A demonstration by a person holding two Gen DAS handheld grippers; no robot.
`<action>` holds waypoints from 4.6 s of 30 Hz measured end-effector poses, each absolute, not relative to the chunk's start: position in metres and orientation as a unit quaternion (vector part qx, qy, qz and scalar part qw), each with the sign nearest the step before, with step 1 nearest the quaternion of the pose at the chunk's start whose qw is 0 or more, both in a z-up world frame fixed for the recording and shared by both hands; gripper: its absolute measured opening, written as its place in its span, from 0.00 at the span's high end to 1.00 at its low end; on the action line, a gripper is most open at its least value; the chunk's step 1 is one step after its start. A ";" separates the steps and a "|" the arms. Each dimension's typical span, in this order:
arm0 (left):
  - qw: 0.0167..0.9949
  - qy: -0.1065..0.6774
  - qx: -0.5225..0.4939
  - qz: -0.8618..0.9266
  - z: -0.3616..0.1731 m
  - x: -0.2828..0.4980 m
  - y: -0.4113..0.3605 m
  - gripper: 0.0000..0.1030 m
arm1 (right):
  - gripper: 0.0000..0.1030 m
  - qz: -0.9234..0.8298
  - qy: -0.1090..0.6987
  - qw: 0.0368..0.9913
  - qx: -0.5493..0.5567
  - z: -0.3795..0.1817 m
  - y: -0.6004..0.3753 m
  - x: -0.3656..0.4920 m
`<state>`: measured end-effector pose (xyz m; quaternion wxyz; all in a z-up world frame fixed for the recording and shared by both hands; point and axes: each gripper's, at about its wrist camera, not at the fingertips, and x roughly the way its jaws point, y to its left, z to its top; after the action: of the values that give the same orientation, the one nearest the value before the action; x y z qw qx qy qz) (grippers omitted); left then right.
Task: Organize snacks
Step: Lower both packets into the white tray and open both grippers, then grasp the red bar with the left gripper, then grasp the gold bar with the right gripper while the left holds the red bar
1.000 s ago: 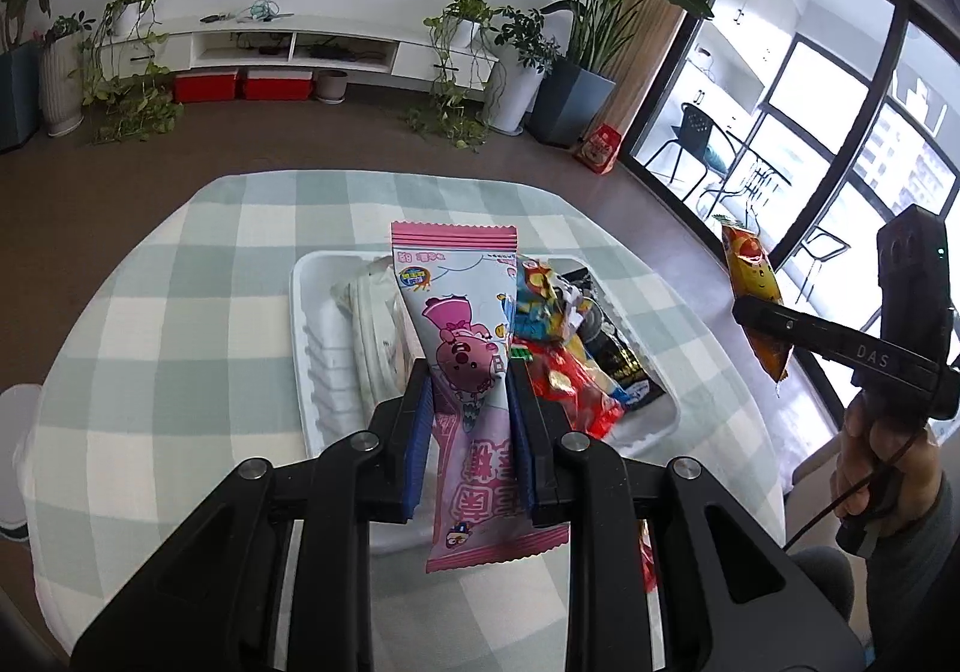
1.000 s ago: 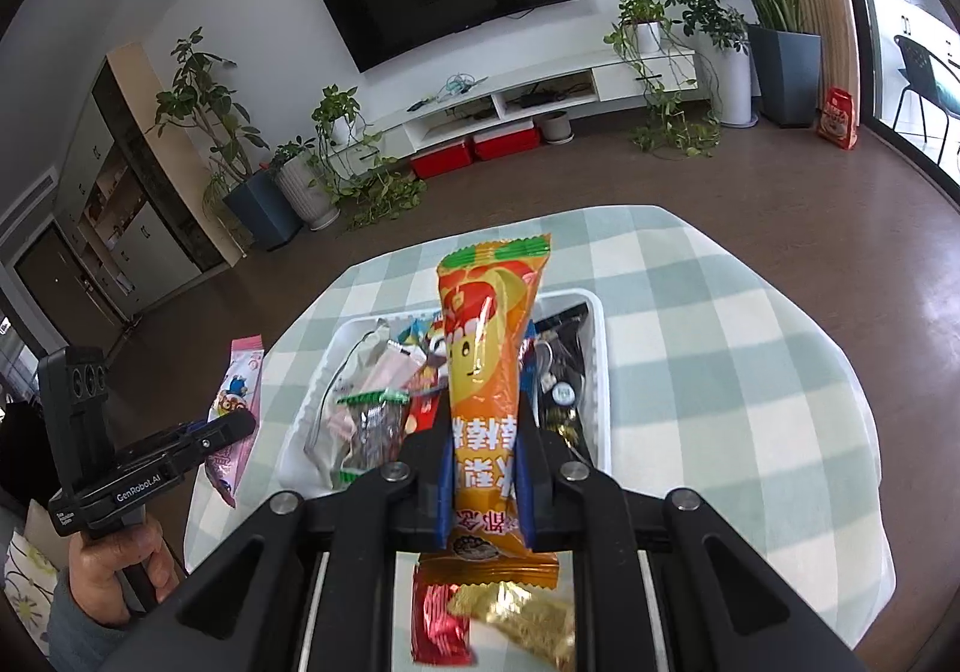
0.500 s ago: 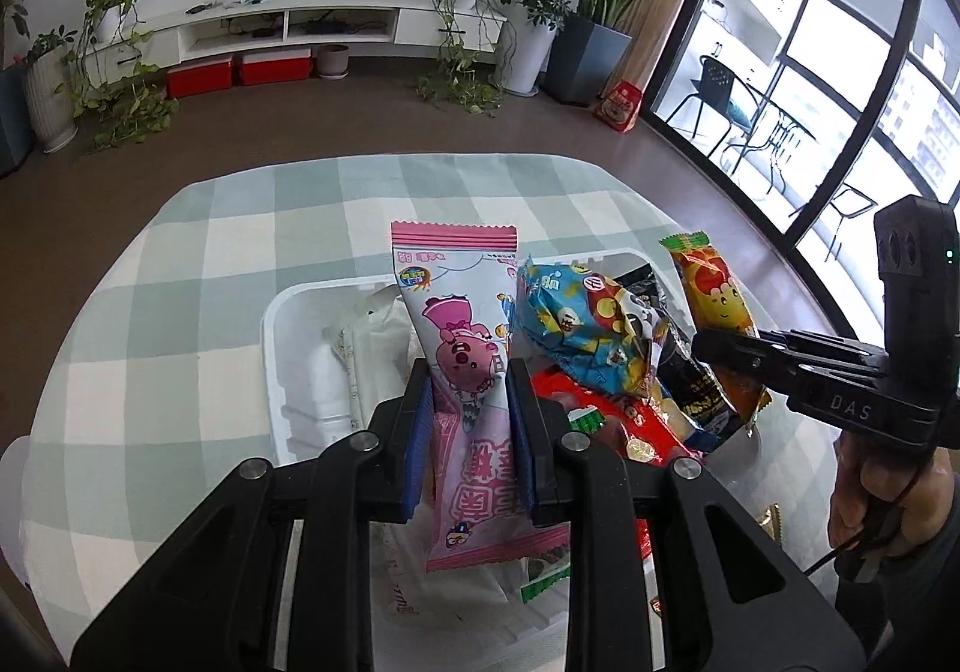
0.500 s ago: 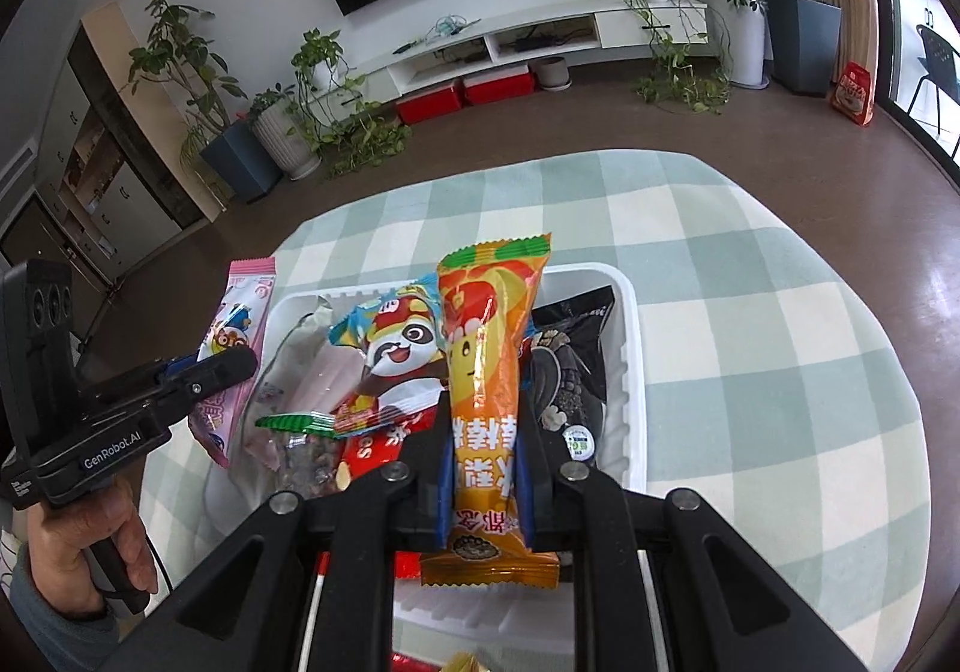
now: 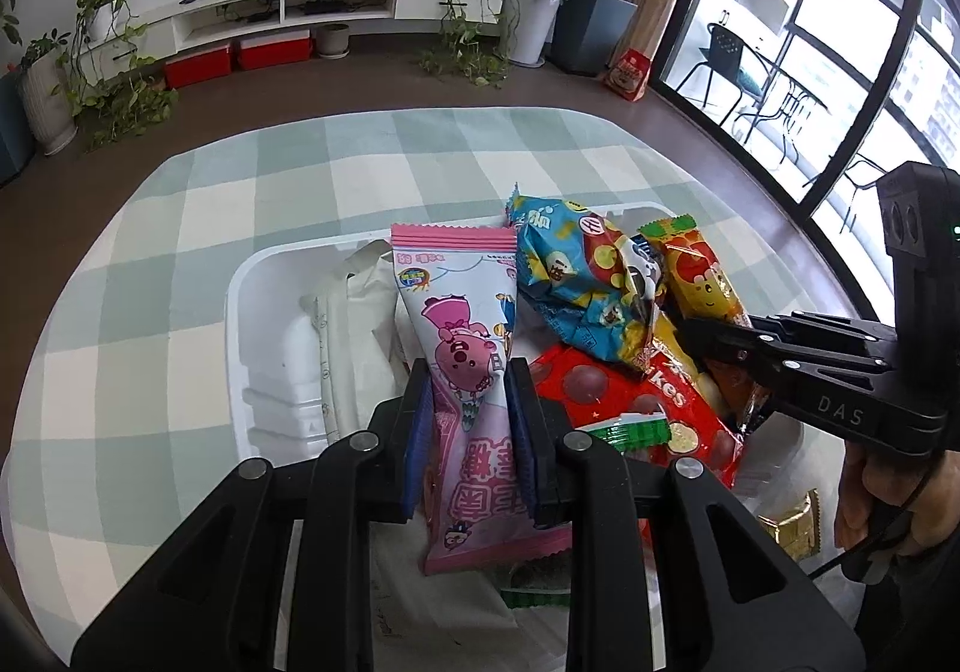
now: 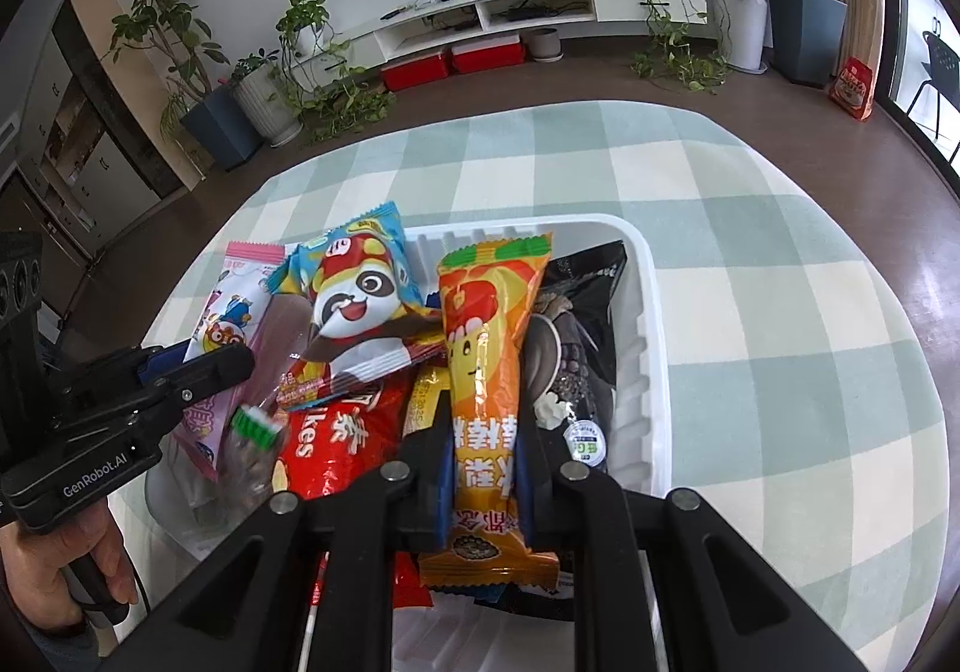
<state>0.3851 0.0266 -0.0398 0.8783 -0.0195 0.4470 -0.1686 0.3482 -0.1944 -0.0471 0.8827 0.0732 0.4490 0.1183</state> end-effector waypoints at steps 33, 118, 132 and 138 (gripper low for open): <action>0.896 0.413 -0.038 -0.161 -0.018 0.355 0.031 0.26 | 0.41 0.117 0.417 0.898 0.080 -0.028 -0.203 0.328; 0.862 0.481 0.084 -0.135 -0.076 0.232 -0.074 0.65 | 0.06 0.132 0.365 0.901 0.194 -0.044 -0.275 0.116; 0.863 0.467 0.059 -0.182 -0.069 0.188 -0.031 0.69 | 0.13 0.273 0.397 0.874 -0.067 -0.029 -0.232 0.172; 0.867 0.460 0.026 -0.188 -0.072 0.179 -0.011 0.69 | 0.22 0.294 0.449 0.837 -0.110 -0.053 -0.220 0.212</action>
<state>0.1794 -0.0105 -0.0723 0.8674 0.0261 0.4600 -0.1882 0.2115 -0.2203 -0.0532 0.8369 -0.1101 0.4487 0.2935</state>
